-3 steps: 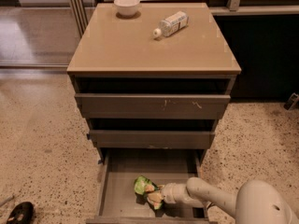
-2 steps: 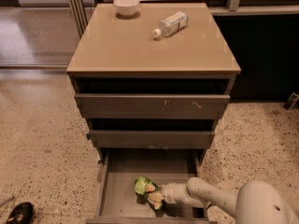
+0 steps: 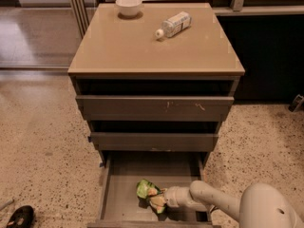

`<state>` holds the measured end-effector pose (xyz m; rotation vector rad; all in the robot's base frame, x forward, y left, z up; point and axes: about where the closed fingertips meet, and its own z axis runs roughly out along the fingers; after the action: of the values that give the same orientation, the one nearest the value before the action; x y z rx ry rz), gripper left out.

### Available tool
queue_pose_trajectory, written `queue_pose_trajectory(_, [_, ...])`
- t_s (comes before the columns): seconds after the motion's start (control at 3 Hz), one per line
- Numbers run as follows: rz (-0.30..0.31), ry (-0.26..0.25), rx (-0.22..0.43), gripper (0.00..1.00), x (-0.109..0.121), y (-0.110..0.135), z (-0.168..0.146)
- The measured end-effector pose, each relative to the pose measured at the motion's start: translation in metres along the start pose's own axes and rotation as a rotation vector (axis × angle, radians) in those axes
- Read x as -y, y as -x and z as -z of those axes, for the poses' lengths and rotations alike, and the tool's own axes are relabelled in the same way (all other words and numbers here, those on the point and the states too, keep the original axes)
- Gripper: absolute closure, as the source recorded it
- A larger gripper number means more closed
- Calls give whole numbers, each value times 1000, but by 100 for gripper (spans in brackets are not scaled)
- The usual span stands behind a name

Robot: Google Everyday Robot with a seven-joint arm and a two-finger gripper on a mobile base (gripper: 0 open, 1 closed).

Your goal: Place green rice chip bag into bottom drawer

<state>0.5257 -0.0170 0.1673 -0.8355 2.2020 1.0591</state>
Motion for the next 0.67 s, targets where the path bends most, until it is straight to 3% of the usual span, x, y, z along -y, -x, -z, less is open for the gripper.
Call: queue_pose_trajectory(0.67, [0,0,0,11,0,0,0])
